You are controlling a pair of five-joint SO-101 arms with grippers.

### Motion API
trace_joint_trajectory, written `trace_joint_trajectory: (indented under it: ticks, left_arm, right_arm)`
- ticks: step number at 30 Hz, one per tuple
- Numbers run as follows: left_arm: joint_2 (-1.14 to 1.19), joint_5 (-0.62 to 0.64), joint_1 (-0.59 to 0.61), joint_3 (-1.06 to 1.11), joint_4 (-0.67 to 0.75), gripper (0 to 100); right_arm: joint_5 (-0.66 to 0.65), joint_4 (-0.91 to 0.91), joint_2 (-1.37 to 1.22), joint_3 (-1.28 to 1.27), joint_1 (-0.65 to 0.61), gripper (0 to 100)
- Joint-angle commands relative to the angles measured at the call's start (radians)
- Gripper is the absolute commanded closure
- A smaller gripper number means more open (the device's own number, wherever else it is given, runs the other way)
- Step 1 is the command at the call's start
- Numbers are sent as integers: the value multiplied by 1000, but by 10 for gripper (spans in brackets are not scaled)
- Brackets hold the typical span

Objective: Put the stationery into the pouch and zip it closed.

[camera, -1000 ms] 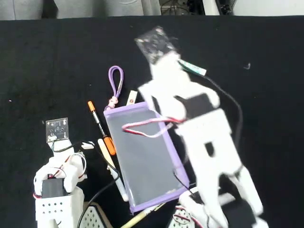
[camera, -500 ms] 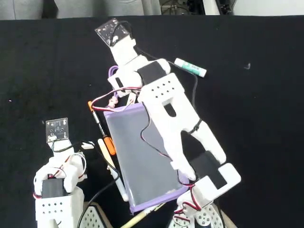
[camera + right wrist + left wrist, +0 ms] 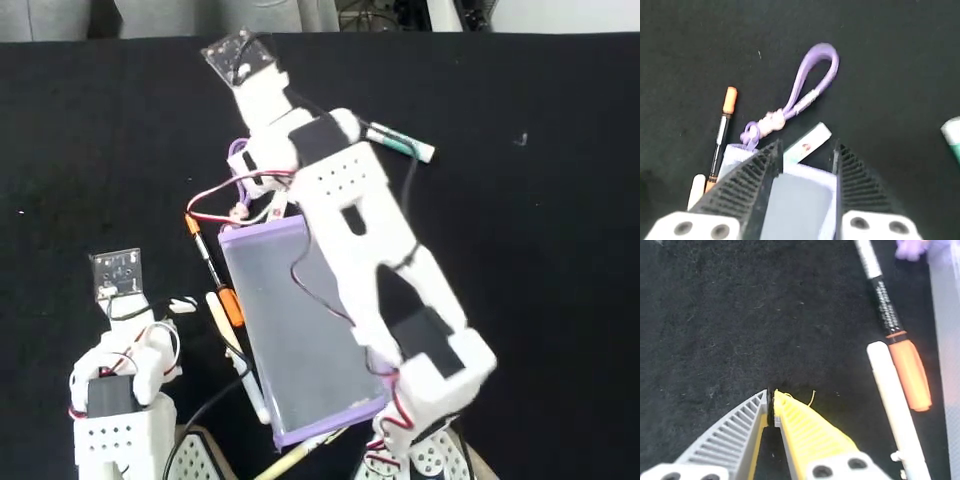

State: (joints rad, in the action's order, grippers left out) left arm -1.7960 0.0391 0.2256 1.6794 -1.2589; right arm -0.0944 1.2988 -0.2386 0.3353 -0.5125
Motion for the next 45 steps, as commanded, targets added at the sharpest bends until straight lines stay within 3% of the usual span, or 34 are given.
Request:
trace_joint_trajectory:
  ticks: [1,13,19,25,45]
  left_arm:
    - [-2,-11,62,22,-3,970]
    - [-3,-8,90,22,2,970]
    - [-3,-5,90,22,8,970]
    - [-3,-5,90,22,40,970]
    - [-3,-6,90,22,34,970]
  right_arm:
    - [57,-83,-71,84,12,828]
    - [69,-115,-513,536,-48,828]
    - [190,-107,-773,839,-28,828]
    - [196,-106,-974,1064,-8,828]
    - [198,9,-1084,1119,8,828]
